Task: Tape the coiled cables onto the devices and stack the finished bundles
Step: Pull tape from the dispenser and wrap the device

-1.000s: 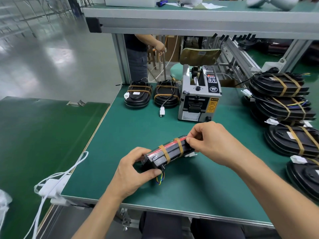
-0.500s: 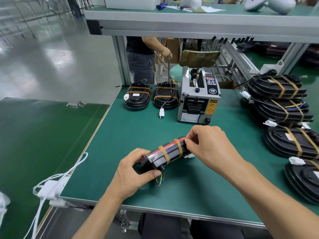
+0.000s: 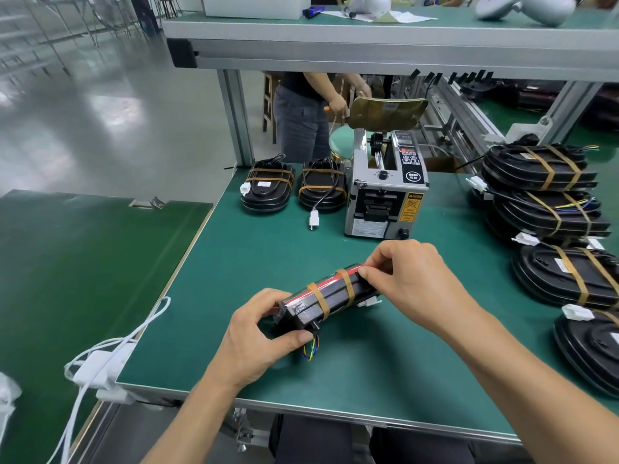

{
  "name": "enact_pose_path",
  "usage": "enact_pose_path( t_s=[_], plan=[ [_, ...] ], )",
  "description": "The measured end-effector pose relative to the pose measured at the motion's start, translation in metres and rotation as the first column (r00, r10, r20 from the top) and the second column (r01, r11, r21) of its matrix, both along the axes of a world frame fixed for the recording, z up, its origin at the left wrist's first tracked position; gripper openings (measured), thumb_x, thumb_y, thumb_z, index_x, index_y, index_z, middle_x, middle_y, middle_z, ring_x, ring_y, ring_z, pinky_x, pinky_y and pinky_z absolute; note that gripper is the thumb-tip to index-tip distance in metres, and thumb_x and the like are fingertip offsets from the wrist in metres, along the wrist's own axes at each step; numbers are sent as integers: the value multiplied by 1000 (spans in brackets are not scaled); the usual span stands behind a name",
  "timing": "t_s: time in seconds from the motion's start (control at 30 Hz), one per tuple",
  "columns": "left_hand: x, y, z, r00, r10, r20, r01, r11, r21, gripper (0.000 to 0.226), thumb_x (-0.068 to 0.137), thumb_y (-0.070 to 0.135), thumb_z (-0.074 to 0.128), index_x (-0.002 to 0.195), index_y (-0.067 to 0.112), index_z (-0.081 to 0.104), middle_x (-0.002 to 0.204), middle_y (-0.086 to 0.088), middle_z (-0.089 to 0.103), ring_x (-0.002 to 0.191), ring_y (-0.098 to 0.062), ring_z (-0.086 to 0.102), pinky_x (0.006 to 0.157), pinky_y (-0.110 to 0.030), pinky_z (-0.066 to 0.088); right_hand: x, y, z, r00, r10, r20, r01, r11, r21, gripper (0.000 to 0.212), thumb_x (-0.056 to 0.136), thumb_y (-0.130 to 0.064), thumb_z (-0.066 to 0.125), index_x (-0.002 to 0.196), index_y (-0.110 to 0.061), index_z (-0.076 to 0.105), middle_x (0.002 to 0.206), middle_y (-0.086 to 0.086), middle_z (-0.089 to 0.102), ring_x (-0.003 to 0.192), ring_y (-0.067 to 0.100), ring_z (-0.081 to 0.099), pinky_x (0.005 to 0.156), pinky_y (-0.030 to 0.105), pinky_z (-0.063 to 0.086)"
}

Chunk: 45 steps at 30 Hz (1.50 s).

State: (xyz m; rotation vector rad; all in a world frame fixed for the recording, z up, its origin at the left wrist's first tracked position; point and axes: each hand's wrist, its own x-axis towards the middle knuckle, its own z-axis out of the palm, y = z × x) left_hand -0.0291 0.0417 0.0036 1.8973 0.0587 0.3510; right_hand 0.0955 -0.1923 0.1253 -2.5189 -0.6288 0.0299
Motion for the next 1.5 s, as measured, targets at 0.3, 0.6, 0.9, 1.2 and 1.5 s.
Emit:
enact_pose_path(
  t_s=[0.3,0.6,0.9,1.2,1.5],
  plan=[
    [0,0,1,1000,1,0,-1,1000,9,56,75,66,90,114,29,74,108,-4,72,102,-31,70,94,-58,55,17,-10,-13,976,33,-216,12,980,200,20,91,-37,78,76,-25,70,68,-17,70,60,-3,61,54,12,41],
    [1,1,-2,1000,0,2,0,1000,19,51,75,63,90,113,32,74,107,-2,71,102,-30,69,94,-57,55,9,-15,-45,954,16,-299,151,835,528,18,90,-43,78,98,-29,71,66,-5,60,58,5,51,60,18,43],
    [2,3,-6,1000,0,0,0,1000,29,57,76,64,91,117,28,74,109,-5,71,103,-30,69,93,-58,55,5,-9,-64,960,-50,-277,209,785,583,11,97,-40,67,94,-35,76,77,-4,70,75,21,62,74,33,52],
    [1,2,-3,1000,2,-4,-2,999,35,56,76,65,90,116,30,74,108,-4,72,102,-29,70,92,-56,56,-3,-4,-66,962,-89,-257,227,784,578,8,94,-44,72,97,-36,72,59,-17,43,57,2,41,56,14,35],
    [1,3,-6,1000,0,-3,0,999,35,60,76,63,90,120,26,73,110,-6,72,103,-31,70,93,-60,55,-14,4,-63,958,-159,-238,272,767,581,28,80,-50,85,99,-35,71,72,-10,47,66,6,49,66,24,43]
  ],
)
